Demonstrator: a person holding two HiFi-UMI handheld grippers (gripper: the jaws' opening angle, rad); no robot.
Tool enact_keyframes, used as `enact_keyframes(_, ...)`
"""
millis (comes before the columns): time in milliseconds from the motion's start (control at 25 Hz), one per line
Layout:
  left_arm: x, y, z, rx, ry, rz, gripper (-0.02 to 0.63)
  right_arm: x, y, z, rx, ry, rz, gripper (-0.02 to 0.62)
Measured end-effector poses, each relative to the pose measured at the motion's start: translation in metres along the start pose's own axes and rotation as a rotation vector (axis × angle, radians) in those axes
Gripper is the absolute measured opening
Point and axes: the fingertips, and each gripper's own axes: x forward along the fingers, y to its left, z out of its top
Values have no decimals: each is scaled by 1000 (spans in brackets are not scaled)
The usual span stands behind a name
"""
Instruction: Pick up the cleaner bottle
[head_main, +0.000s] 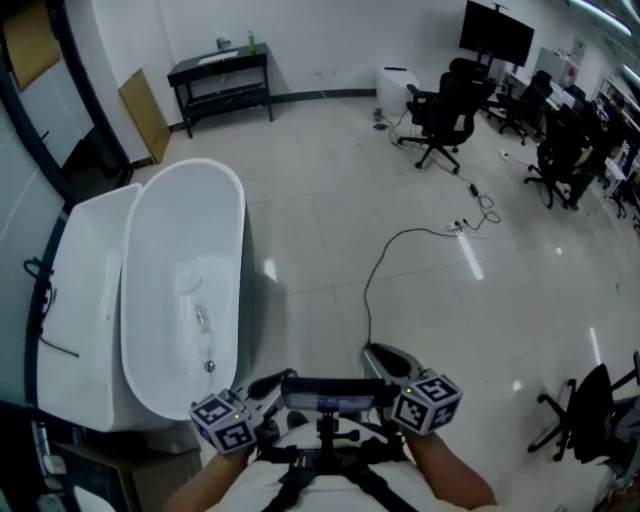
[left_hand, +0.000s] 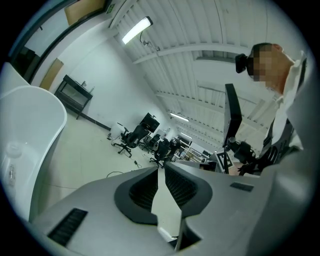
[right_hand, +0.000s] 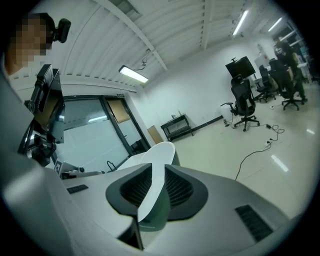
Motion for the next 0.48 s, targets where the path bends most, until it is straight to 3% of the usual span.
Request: enact_keyframes(480, 2, -12, -3, -21, 10, 53, 41, -7, -7, 1, -15, 26, 2, 69)
